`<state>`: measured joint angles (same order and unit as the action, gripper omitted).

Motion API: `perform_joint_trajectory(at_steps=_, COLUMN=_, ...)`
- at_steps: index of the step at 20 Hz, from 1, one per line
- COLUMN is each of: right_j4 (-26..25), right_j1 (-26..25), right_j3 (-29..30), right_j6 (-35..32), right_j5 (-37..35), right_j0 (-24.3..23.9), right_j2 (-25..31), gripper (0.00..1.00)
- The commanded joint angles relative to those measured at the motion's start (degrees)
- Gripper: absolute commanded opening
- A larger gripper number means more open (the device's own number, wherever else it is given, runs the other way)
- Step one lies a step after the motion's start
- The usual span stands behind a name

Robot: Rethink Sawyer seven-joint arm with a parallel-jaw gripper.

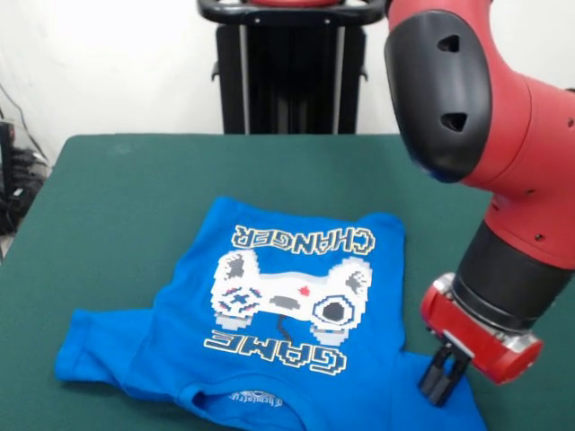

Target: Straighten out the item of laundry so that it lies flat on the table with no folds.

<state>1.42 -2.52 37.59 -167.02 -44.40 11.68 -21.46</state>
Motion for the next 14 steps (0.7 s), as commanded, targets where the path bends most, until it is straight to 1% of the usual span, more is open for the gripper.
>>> perform_joint_trajectory(at_steps=1, right_j4=3.29, right_j1=-0.29, right_j3=6.85, right_j6=1.52, right_j5=-0.06, right_j0=0.84, right_j2=10.41, gripper=0.0)
perform_joint_trajectory(at_steps=4, right_j4=2.8, right_j1=-0.11, right_j3=6.66, right_j6=1.12, right_j5=-0.42, right_j0=0.92, right_j2=10.62, gripper=0.0)
perform_joint_trajectory(at_steps=7, right_j4=0.35, right_j1=-0.76, right_j3=5.31, right_j6=0.26, right_j5=-0.98, right_j0=1.77, right_j2=7.44, gripper=0.0)
perform_joint_trajectory(at_steps=9, right_j4=-0.85, right_j1=-0.01, right_j3=5.35, right_j6=0.34, right_j5=-2.34, right_j0=2.24, right_j2=5.51, gripper=0.0)
perform_joint_trajectory(at_steps=11, right_j4=-1.44, right_j1=2.0, right_j3=6.71, right_j6=0.77, right_j5=-3.71, right_j0=2.79, right_j2=4.44, gripper=0.0)
perform_joint_trajectory(at_steps=14, right_j4=-1.11, right_j1=6.49, right_j3=10.53, right_j6=3.38, right_j5=-5.52, right_j0=2.44, right_j2=5.58, gripper=0.0)
